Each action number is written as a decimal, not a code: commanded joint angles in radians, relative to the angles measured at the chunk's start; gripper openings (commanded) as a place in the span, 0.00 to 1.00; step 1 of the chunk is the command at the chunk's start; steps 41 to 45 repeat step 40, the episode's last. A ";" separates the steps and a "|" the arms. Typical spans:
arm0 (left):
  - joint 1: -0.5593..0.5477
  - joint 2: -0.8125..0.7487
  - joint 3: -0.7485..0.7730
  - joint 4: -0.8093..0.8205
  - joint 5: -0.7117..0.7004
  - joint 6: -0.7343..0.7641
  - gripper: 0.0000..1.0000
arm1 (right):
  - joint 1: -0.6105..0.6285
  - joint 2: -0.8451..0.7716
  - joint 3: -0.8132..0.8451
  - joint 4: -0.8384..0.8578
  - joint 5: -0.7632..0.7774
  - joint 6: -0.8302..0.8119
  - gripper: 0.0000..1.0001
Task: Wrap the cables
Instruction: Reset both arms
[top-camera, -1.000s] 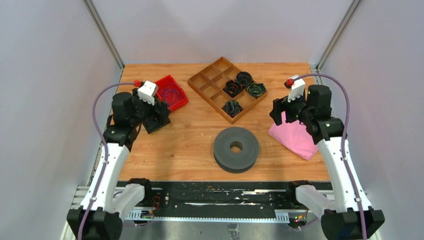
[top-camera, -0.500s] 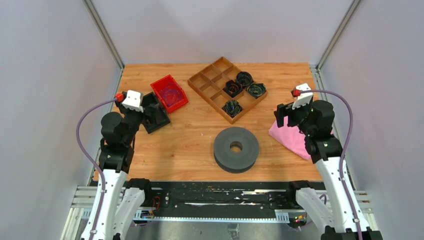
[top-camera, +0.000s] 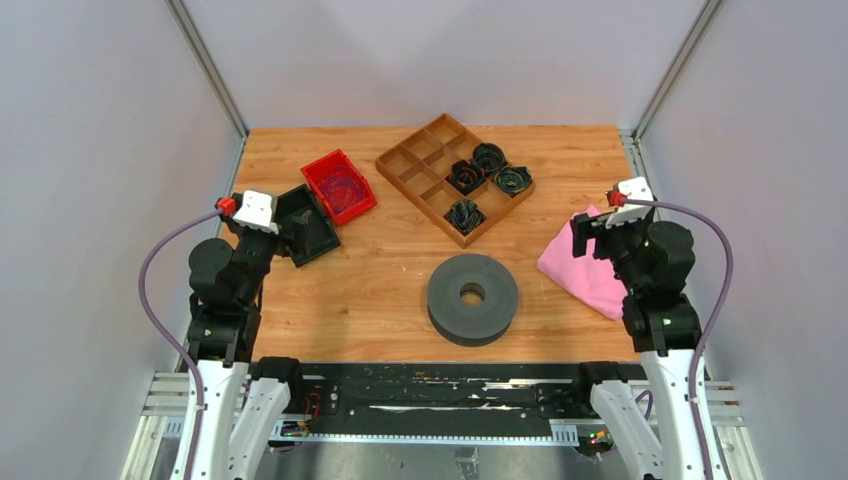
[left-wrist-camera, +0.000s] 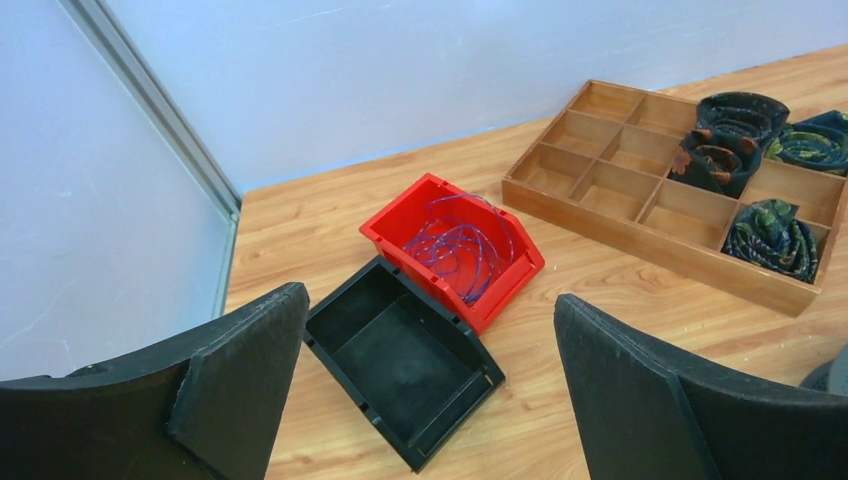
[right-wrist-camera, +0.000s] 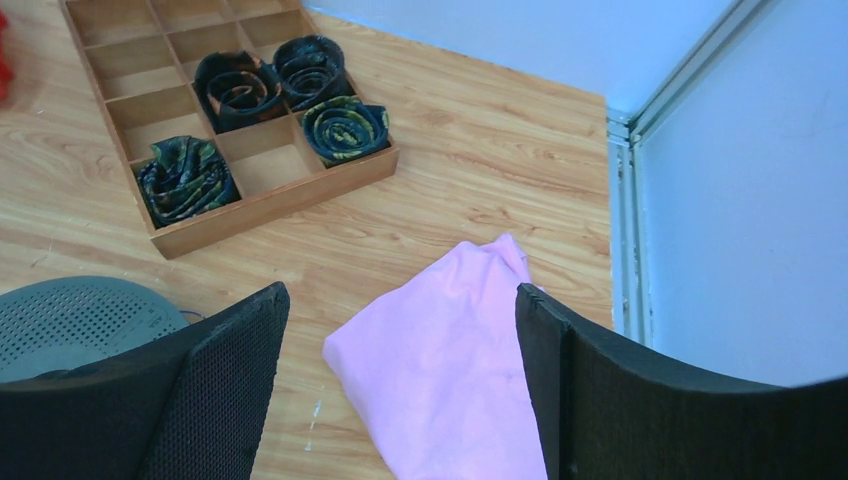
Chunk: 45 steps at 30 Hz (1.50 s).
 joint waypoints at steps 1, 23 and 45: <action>-0.007 -0.010 0.031 -0.030 -0.010 -0.007 0.98 | -0.034 -0.022 0.019 0.000 0.014 -0.017 0.83; -0.018 -0.001 0.020 -0.021 -0.056 -0.014 0.98 | -0.047 -0.011 0.013 -0.007 -0.015 -0.033 0.83; -0.018 -0.005 0.011 -0.012 -0.061 -0.009 0.98 | -0.047 -0.020 0.012 -0.010 -0.015 -0.034 0.83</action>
